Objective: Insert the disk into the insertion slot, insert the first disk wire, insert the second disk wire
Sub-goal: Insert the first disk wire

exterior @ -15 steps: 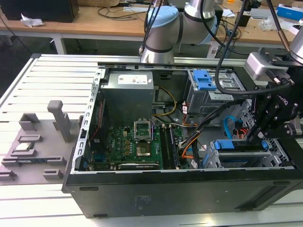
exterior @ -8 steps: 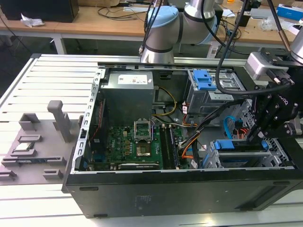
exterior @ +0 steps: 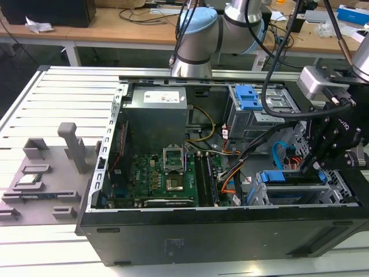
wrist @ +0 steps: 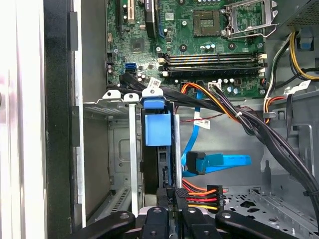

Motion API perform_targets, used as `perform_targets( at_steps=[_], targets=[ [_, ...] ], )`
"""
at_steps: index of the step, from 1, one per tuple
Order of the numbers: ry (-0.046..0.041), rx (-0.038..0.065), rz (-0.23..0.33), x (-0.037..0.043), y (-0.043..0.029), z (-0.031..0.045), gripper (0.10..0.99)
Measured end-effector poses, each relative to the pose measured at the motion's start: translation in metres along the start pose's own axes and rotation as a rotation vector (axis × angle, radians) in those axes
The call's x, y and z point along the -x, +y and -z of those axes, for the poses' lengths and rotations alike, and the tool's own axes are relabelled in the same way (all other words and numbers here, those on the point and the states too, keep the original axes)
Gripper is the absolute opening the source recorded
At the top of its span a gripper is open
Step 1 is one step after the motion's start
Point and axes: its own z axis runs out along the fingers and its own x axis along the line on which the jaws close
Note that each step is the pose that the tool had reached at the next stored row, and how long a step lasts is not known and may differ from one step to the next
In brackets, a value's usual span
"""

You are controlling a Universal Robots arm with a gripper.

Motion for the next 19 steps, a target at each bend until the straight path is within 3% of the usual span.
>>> perform_targets(
  at_steps=[8,11,12,13,19],
  targets=[
    [-0.0001,0.000,0.000,0.0001,-0.0011,-0.0014,0.169],
    [-0.0001,0.000,0.000,0.0001,-0.0011,-0.0015,0.243],
    [0.0001,0.000,0.000,0.0001,-0.0011,-0.0013,0.310],
    [0.0002,0.000,0.000,0.0000,-0.0011,-0.0003,0.310],
    [-0.0004,0.000,0.000,0.0023,0.0004,0.0242,0.310]
  ],
)
